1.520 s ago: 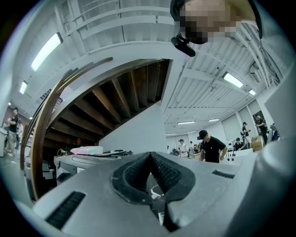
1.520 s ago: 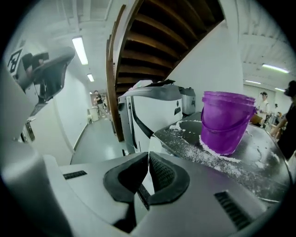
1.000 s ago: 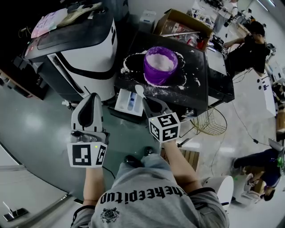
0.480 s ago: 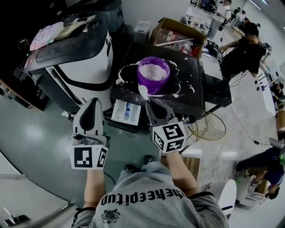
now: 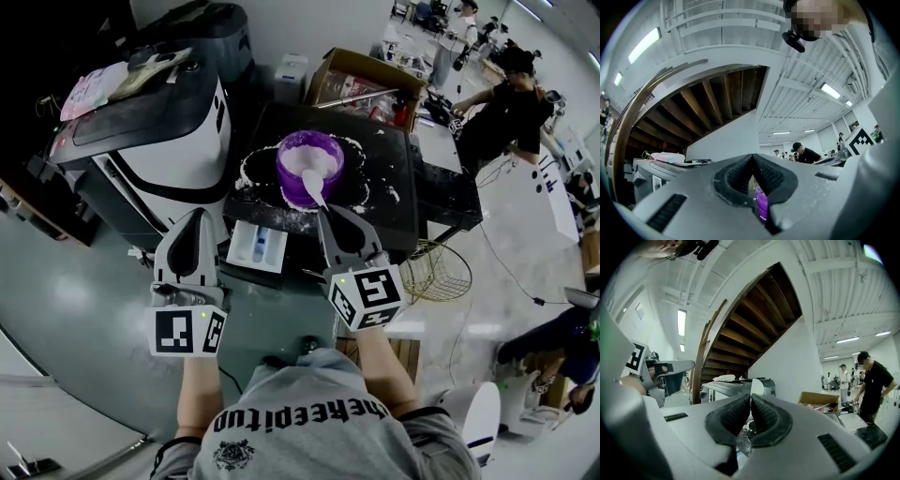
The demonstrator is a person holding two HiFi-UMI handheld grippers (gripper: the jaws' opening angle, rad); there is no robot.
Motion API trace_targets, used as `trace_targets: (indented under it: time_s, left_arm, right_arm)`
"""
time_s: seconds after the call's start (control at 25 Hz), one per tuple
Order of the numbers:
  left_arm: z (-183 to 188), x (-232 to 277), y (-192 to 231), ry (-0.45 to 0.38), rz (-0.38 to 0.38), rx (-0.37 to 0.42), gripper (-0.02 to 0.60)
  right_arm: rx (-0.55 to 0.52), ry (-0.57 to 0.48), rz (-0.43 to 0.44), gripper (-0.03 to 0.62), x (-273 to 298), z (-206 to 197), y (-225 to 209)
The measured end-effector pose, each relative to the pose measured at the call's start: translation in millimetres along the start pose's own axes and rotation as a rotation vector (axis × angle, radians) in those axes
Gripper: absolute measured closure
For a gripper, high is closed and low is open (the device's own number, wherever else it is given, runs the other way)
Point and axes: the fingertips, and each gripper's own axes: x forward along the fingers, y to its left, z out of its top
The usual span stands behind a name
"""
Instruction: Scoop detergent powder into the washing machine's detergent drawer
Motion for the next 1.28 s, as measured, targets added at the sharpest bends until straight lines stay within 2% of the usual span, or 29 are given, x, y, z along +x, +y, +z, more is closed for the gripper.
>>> trace_targets:
  time_s: [0.6,1.28]
  left_arm:
    - [10.4,2.3,-34.9,-0.021,-0.016,0.006,0.578]
    - [14.1,-11.8,-58.7,-0.019,-0.041,0.005,0.578]
  right_arm:
    - [-0.076,-0.118,-0.111,0.588,-48.9,40.7,-38.7]
    - [-0.104,-0.181,-0.187,0.588,-93.2,51.2,-48.9]
